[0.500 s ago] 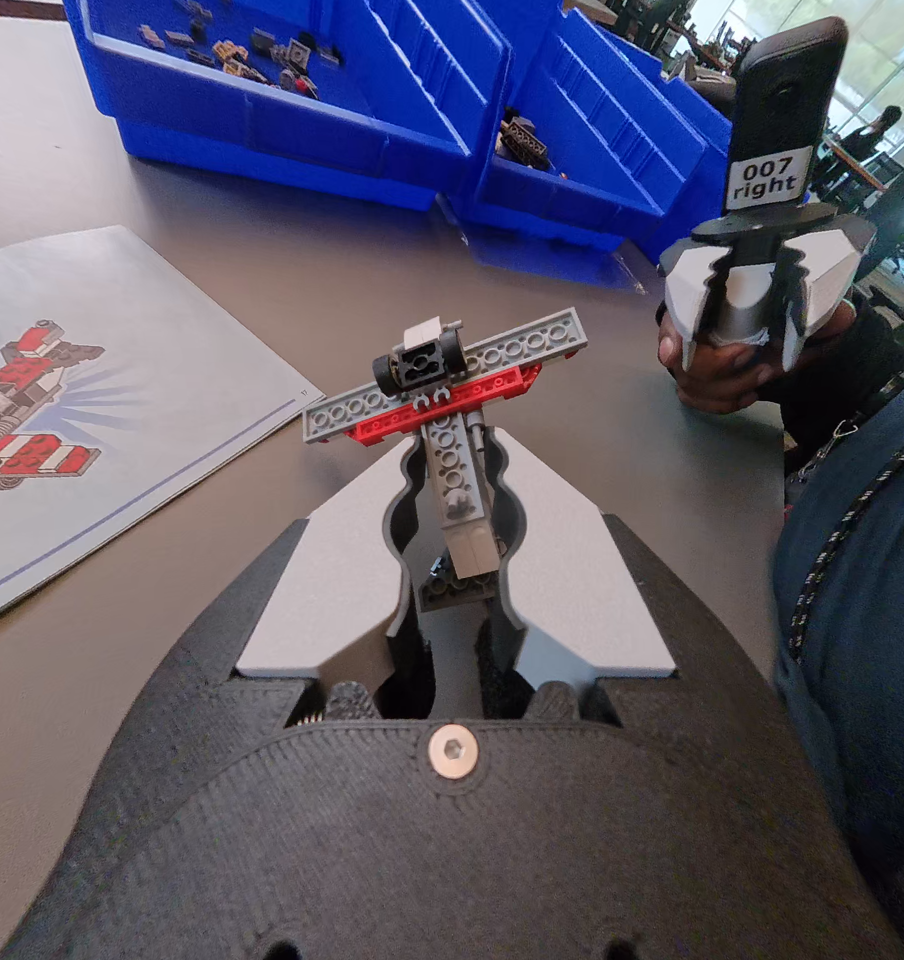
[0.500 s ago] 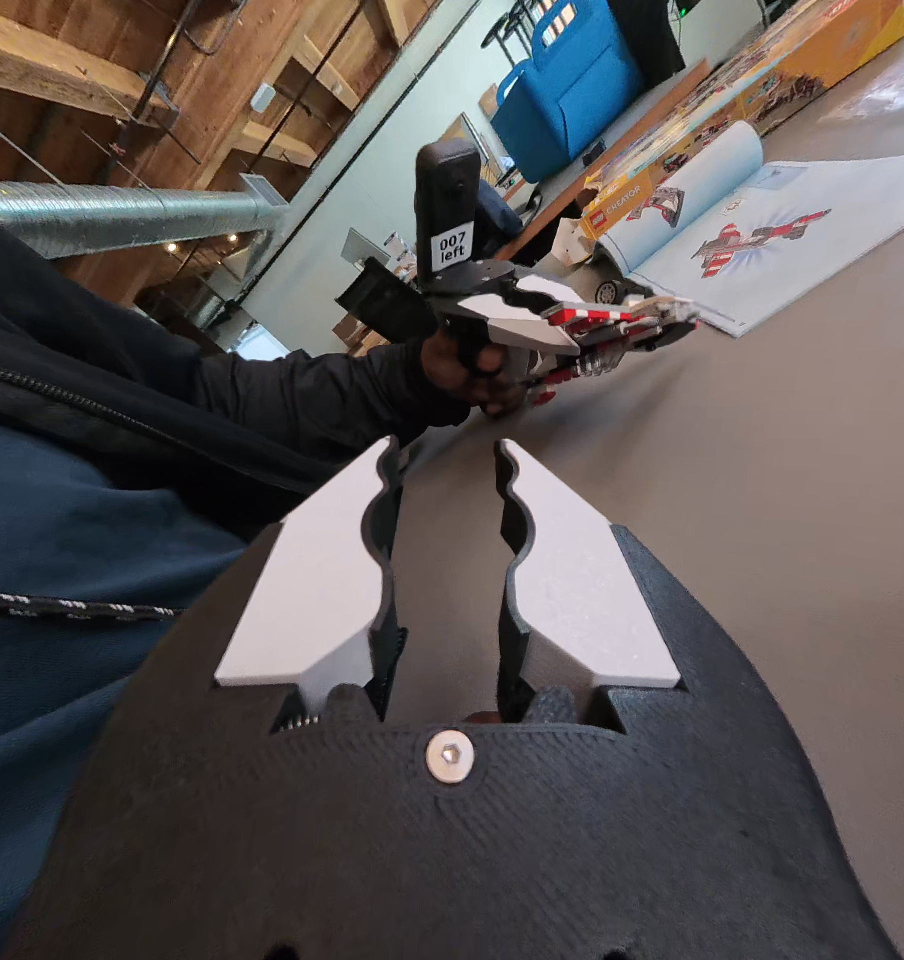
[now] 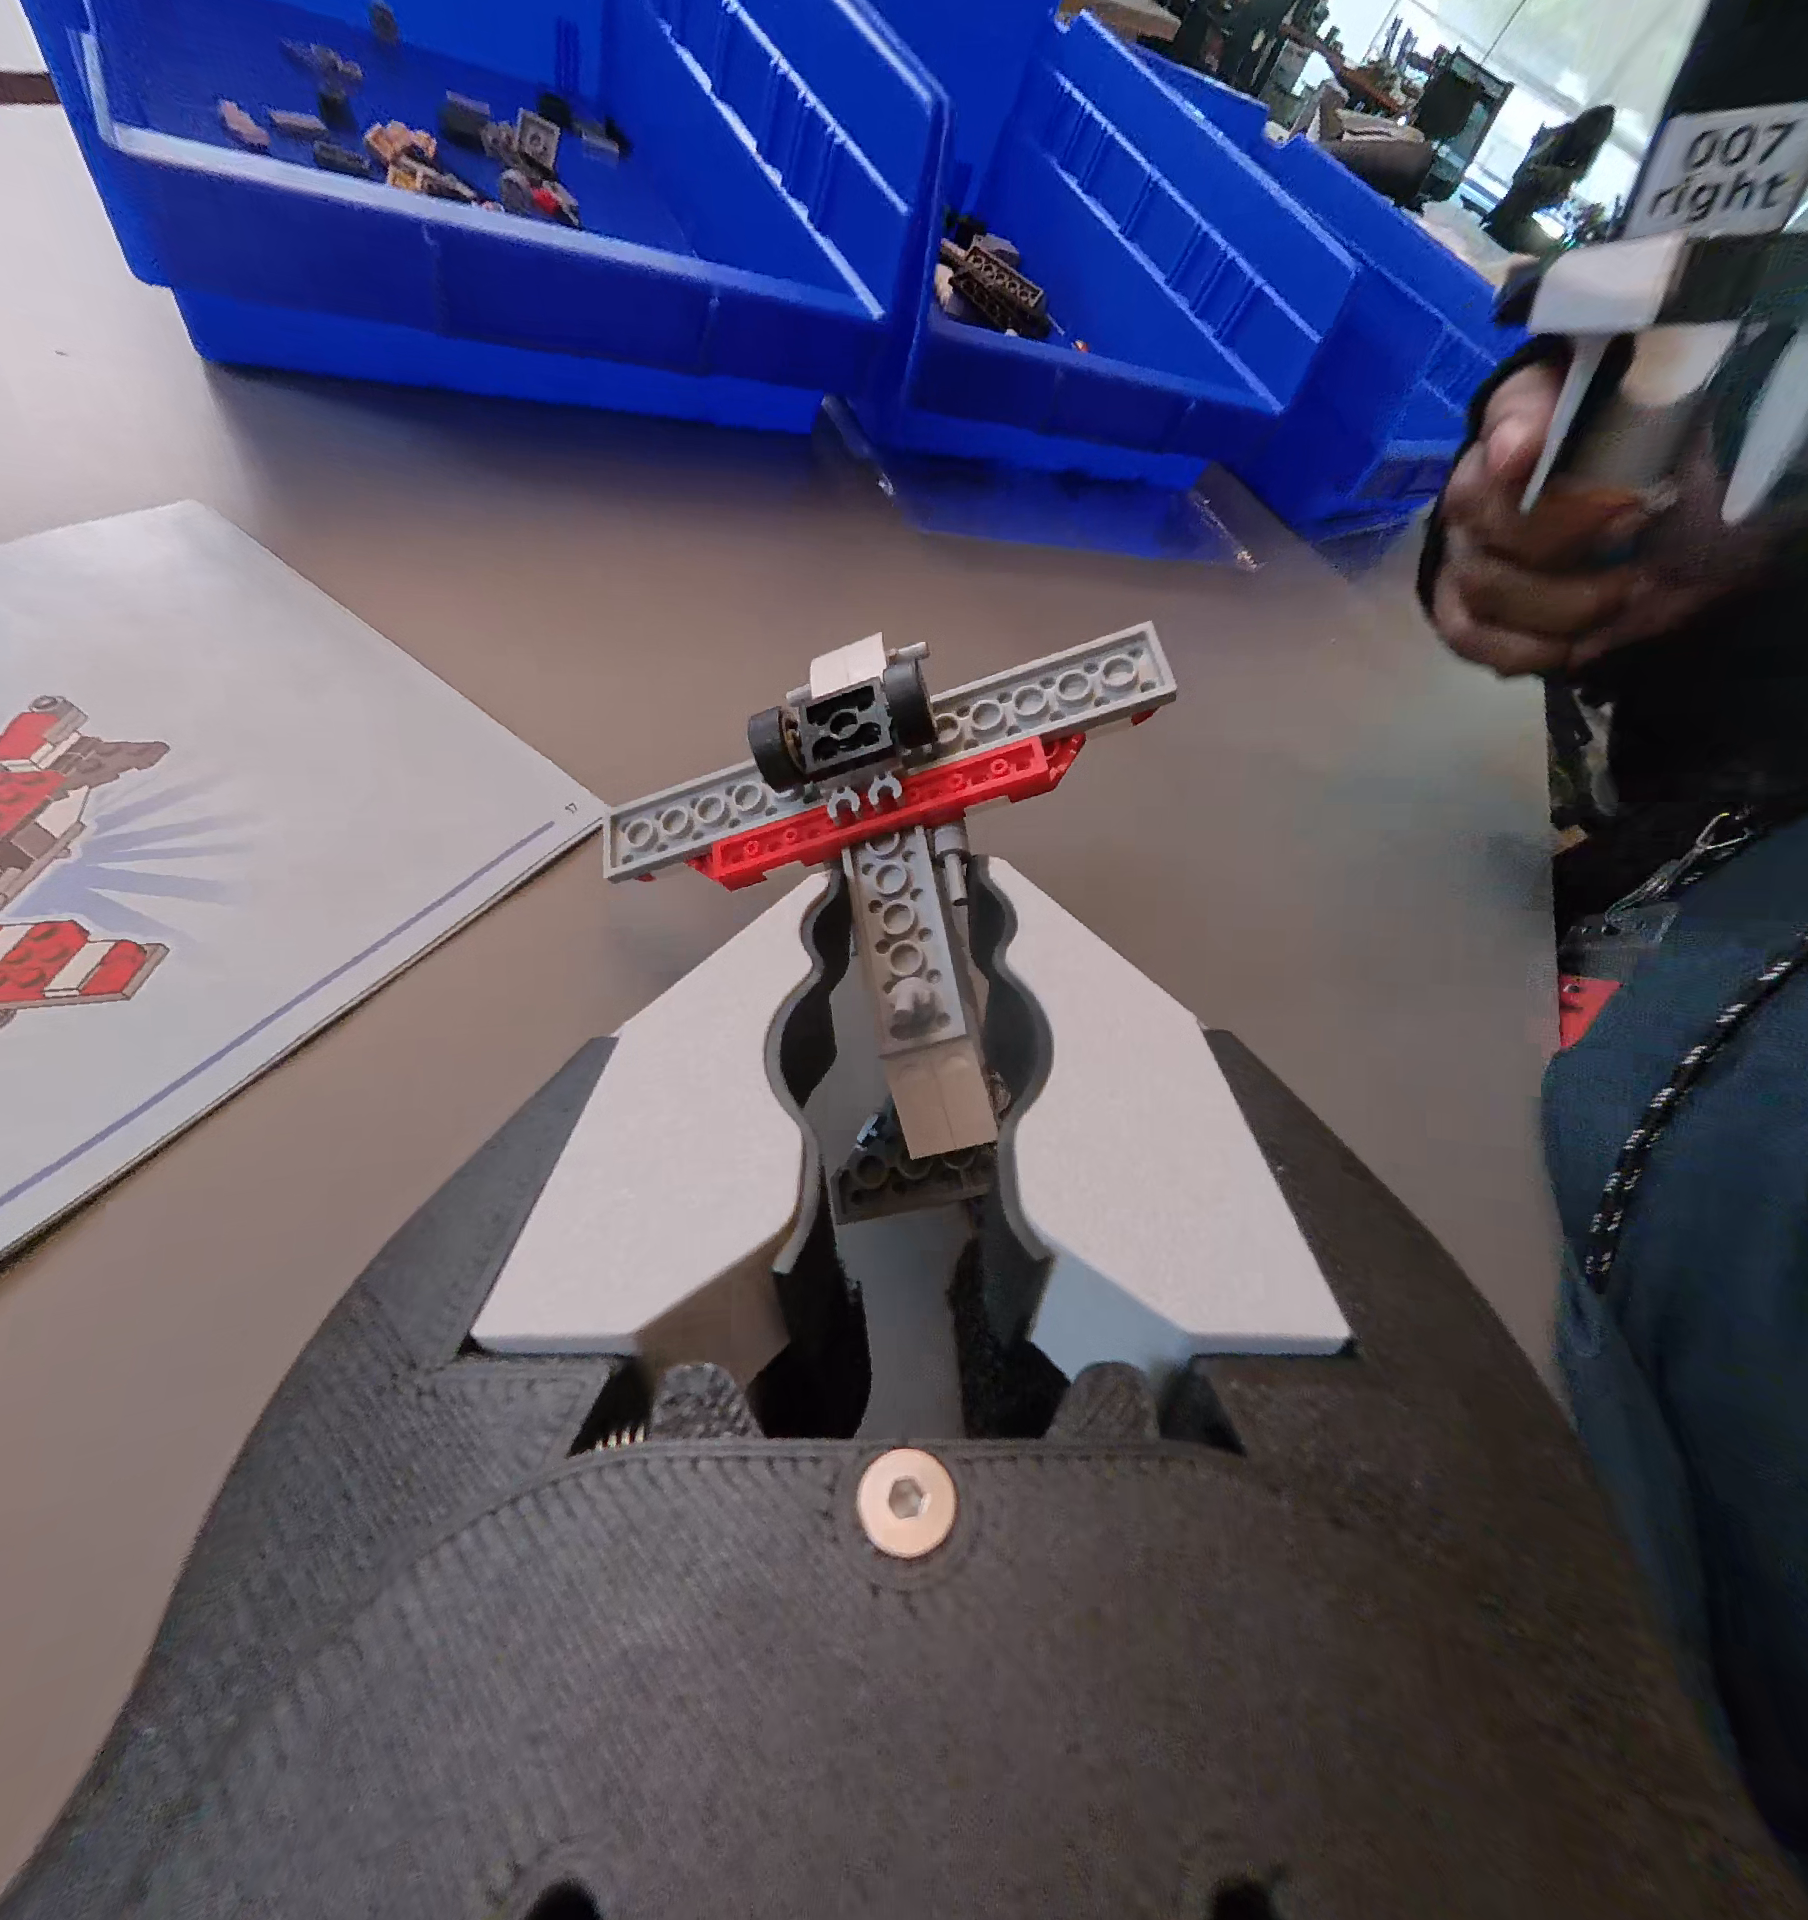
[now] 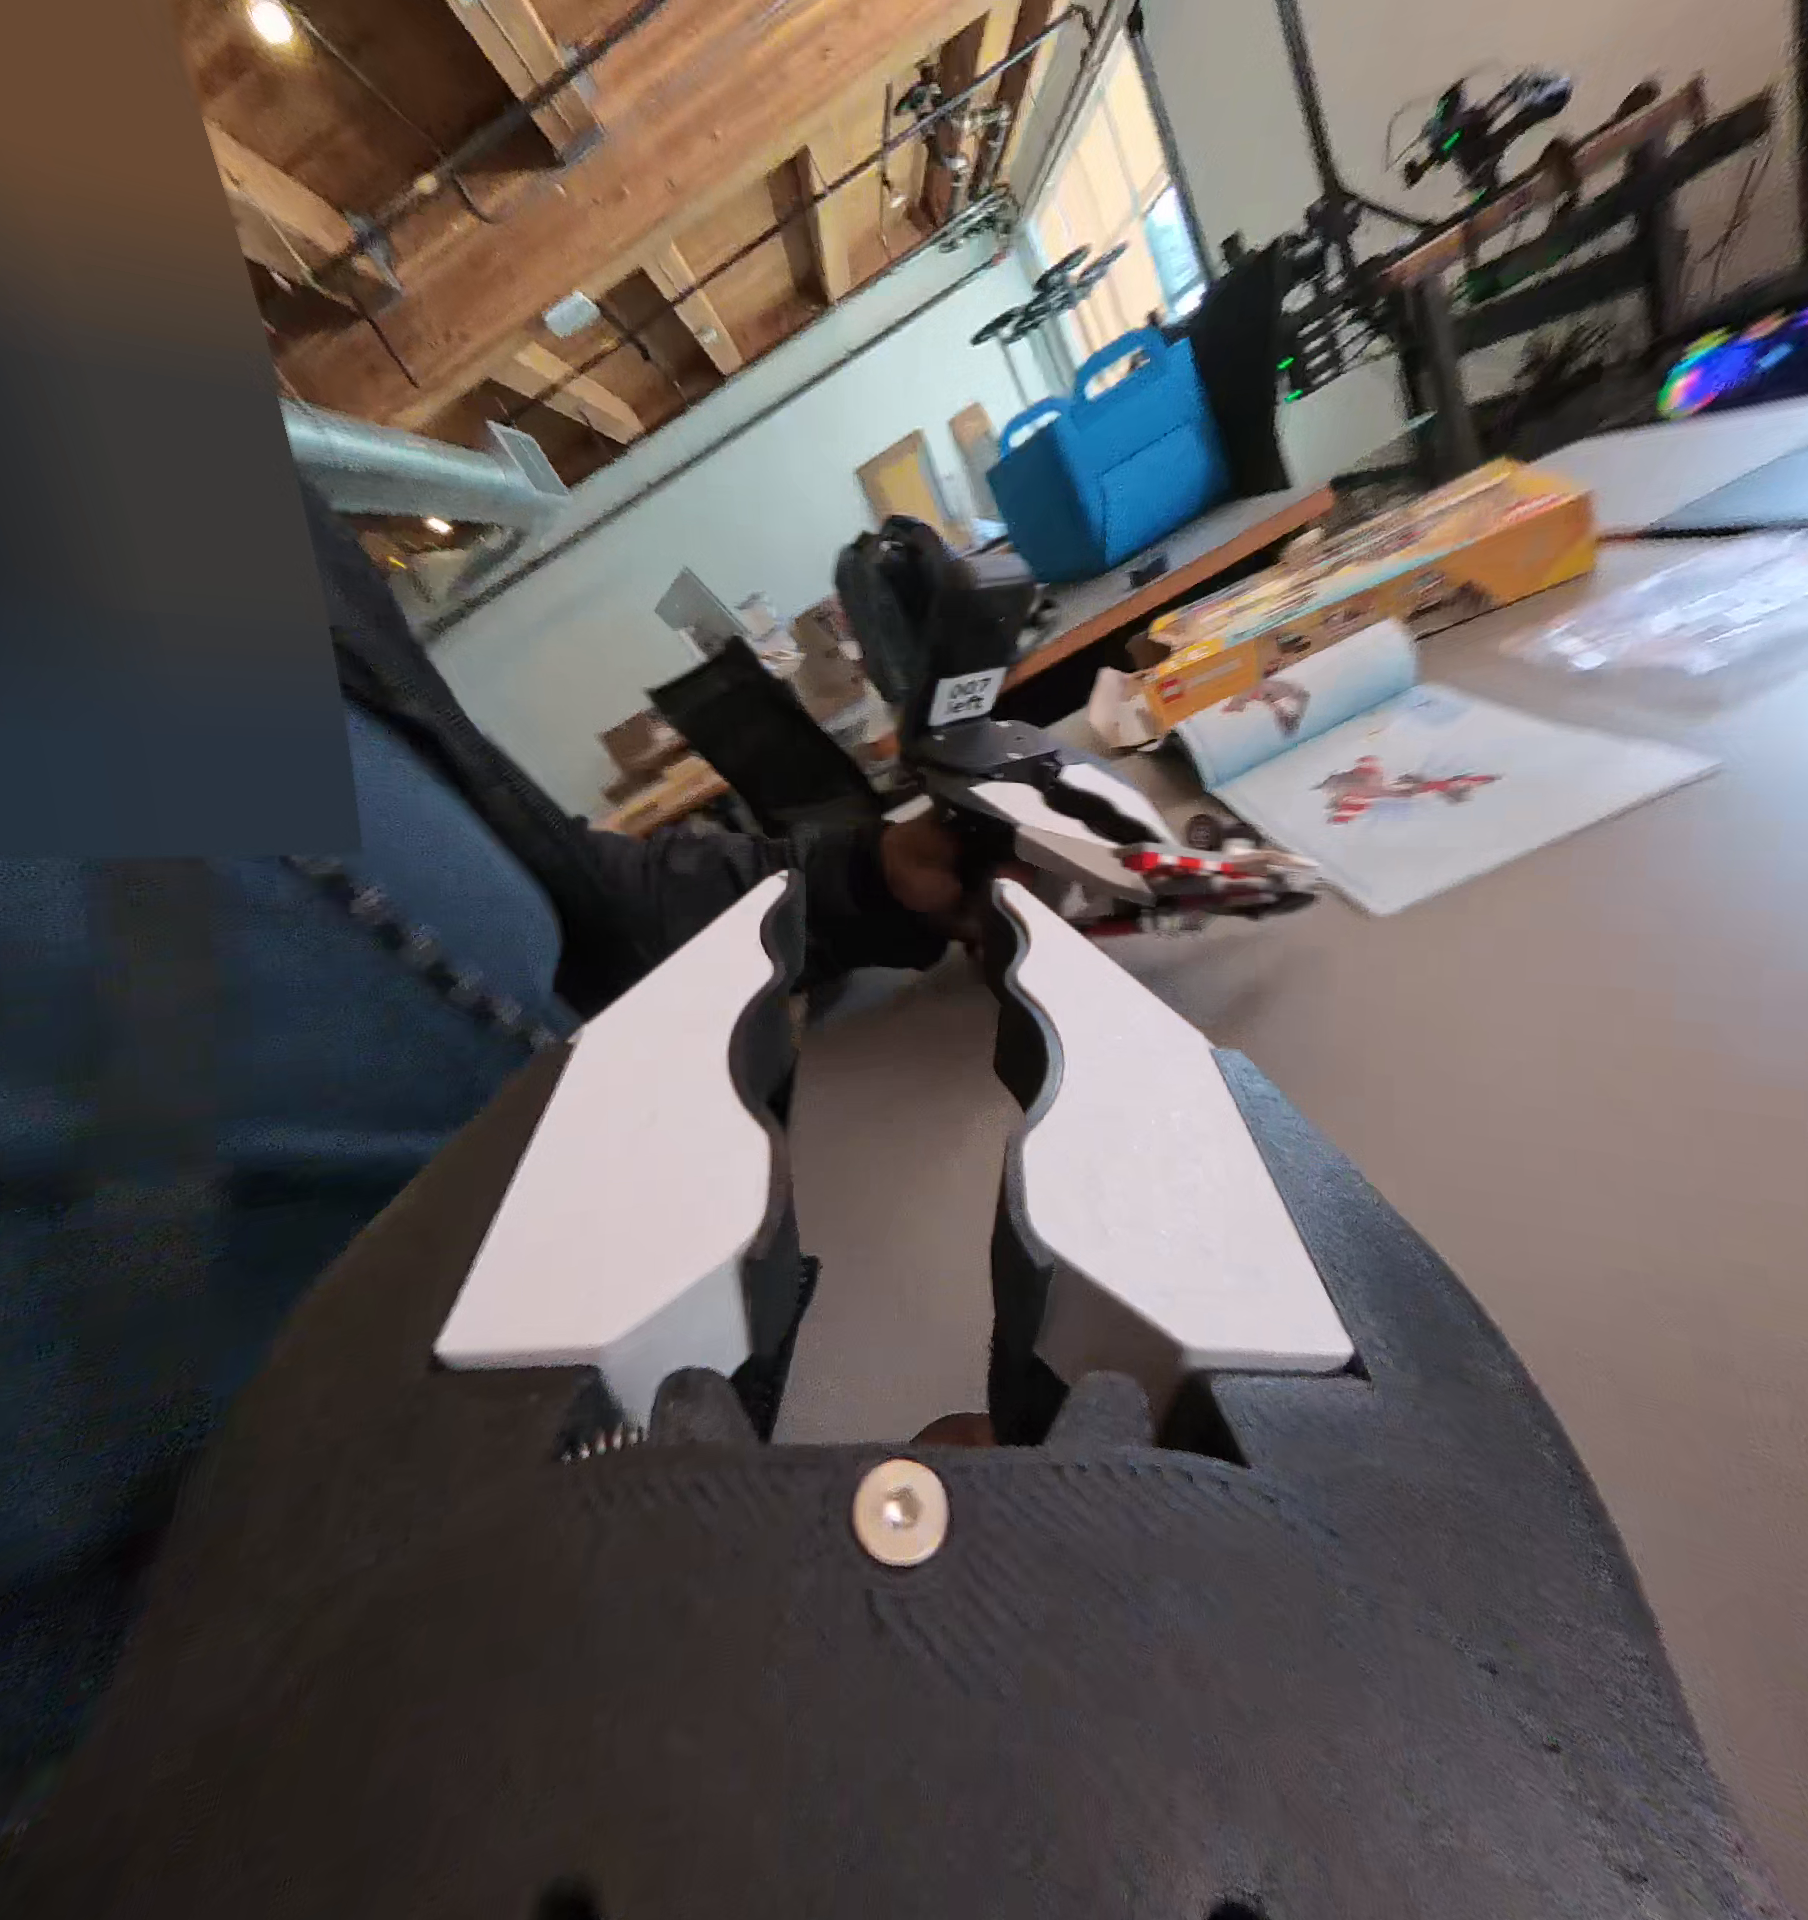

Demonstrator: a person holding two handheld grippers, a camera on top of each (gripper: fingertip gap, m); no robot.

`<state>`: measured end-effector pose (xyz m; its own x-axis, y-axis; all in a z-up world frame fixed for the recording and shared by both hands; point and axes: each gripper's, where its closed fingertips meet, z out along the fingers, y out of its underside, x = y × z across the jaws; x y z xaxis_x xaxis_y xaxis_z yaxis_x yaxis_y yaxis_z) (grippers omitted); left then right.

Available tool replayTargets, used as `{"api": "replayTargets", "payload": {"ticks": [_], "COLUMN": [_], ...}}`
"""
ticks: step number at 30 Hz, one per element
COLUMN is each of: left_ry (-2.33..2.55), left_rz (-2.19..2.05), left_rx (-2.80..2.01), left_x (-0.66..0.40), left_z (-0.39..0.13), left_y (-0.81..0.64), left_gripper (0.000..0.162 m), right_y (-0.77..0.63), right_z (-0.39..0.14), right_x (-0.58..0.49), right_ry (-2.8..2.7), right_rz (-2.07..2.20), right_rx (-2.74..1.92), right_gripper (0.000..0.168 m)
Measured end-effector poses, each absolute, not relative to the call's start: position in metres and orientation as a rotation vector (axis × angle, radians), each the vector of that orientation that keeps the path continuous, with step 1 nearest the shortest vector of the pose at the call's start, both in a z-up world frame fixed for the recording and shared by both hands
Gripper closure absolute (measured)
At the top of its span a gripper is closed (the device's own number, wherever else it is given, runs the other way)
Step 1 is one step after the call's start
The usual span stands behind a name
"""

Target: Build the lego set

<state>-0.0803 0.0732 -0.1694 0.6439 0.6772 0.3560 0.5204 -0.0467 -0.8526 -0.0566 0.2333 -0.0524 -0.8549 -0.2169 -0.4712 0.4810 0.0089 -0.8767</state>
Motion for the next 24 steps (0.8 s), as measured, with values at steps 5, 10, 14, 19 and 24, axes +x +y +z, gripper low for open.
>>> {"api": "replayTargets", "payload": {"ticks": [5,10,14,19,24], "left_ry": [-0.934,-0.891,-0.879,-0.911,-0.94], "left_rz": [0.186,0.119,0.098,0.145,0.116], "left_rx": [-1.693,-1.717,-1.739,-1.729,-1.75], "left_x": [-0.076,-0.07,-0.069,-0.073,-0.074], "left_z": [-0.163,-0.165,-0.167,-0.167,-0.173], "left_y": [0.075,0.082,0.084,0.08,0.081], "left_gripper": [0.14,0.14,0.14,0.14,0.14], "right_y": [0.389,0.539,0.563,0.568,0.575], "right_z": [-0.049,-0.097,-0.134,-0.176,-0.201], "right_x": [-0.107,-0.167,-0.176,-0.174,-0.176], "right_ry": [2.359,3.027,3.015,2.925,2.933], "right_rz": [-1.892,-1.06,-0.549,-0.275,-0.211], "right_rx": [0.472,0.528,0.125,-0.272,-0.462], "right_gripper": [0.139,0.145,0.154,0.154,0.15]}}
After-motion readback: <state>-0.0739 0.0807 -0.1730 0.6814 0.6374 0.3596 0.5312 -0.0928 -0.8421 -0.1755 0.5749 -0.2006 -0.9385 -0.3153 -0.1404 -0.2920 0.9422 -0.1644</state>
